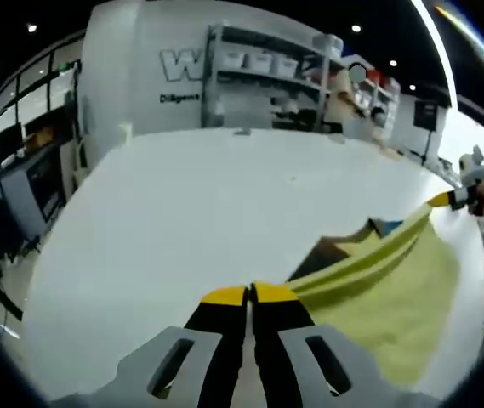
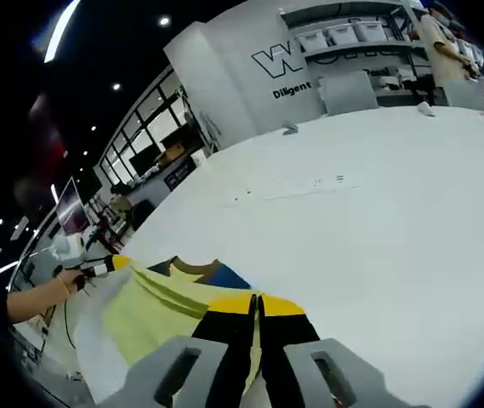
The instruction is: Fold the garment on the visible template until the final outline fits inside the template.
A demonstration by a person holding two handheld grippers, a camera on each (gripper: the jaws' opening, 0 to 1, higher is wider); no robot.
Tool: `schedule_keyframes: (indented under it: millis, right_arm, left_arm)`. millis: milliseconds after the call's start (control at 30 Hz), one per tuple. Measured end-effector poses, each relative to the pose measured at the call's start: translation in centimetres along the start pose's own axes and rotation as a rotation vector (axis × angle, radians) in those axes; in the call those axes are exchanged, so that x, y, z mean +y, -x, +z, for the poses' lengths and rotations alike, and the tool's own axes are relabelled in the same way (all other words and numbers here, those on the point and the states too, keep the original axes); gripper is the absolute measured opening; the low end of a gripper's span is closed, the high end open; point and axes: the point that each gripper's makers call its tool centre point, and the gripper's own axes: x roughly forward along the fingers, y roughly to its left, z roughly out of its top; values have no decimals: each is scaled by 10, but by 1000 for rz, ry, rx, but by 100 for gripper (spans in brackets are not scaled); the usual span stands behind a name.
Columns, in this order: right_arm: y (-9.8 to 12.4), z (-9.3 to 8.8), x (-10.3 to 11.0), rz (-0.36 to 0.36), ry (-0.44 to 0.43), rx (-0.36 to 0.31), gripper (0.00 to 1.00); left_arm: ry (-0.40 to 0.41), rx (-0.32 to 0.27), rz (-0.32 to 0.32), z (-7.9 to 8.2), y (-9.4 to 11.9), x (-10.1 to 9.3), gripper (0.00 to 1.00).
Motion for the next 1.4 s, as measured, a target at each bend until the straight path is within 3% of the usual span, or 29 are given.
schedule_keyframes:
  millis: [133,367,433,533,700,1000,1067,1267,1367,1400]
  right_arm:
    - [-7,-6,-5,-6,0,19,0]
    - [-13,-14,-9,10,6,48,0]
    - [-13,-15,-10,4,76,57,0]
    - [-12,-13,-8,-4,132,50,4]
    - [-13,-19,-6,0,214,82,12]
    - [-13,-26,1,5,202,96,15]
    - [-11,-28,0,0,208,103,16]
    - [2,-39,1,-10,228,122,19]
    - [8,-44,1,-26,265,135,22]
    - [15,-50,4,-34,278,139,23]
  left_arm:
    - [-2,9,7,-6,-1,-2,0]
    - [-14,-5,-2,0,-5,-1,0]
    - [-72,-45,3,7,-4,7,0]
    - [-57,-48,-38,8,0,5,0]
    - [-93,-22,-62,2,4,2,0]
    - [-94,4,-75,-6,7,-5,5]
    - [-61,21,-73,-6,10,-6,7]
    - [-37,-11,-83,6,20,-10,20]
    - [-34,18,-110,-1,27,-18,25]
    - [-35,15,-124,-7,38,-30,27]
